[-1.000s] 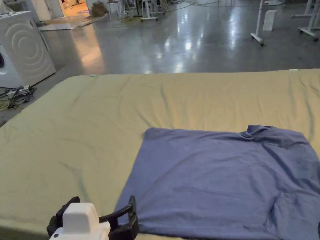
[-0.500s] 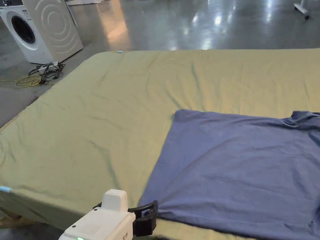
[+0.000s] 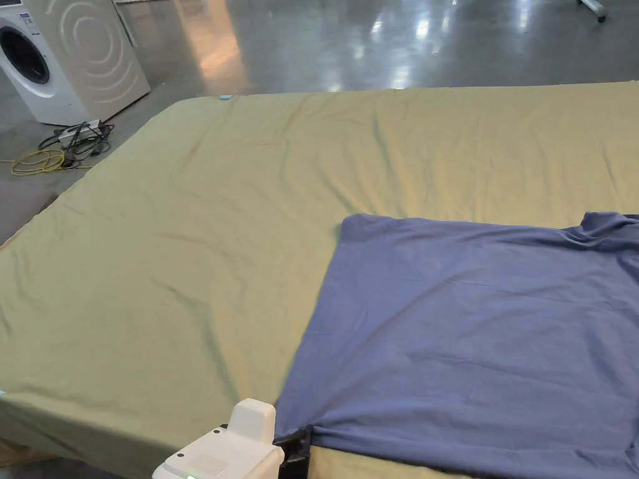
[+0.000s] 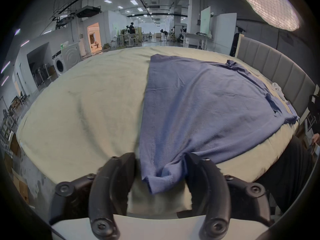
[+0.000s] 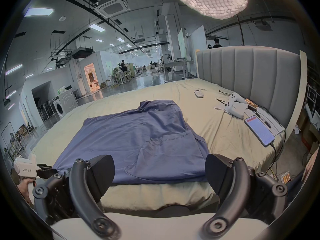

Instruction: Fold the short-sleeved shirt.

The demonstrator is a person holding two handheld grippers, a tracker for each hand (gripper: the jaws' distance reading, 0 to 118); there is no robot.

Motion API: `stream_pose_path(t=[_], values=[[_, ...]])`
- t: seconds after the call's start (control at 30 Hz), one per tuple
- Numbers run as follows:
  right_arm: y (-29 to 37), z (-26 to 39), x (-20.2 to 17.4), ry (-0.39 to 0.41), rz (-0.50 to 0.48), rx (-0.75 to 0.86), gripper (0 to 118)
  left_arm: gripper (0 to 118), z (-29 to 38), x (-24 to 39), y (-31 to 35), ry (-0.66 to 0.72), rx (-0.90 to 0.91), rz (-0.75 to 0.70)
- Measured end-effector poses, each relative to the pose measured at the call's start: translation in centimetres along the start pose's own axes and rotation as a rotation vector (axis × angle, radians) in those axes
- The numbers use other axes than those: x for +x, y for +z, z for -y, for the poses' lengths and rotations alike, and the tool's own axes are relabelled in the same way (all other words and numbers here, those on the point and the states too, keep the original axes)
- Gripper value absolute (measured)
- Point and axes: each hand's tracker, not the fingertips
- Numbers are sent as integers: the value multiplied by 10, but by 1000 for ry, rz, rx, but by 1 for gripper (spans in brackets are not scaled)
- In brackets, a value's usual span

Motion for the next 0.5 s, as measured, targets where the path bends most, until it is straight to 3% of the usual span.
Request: stream_pose_path(t=[0.07,0.17,0.33,0.5], values=[[1,2,4,-9,13,-4,108,23,1,4,3,-27,-2,28],[1,5,11,-28,26,-14,108,10,-4,12,1,-74,-27,35],[3,5,26,-54,50,-20,108,9,-10,13,-6,-71,-79,36],[-25,-2,56,47,97,-135,108,9,-13,20,-13,-68,-127,1]])
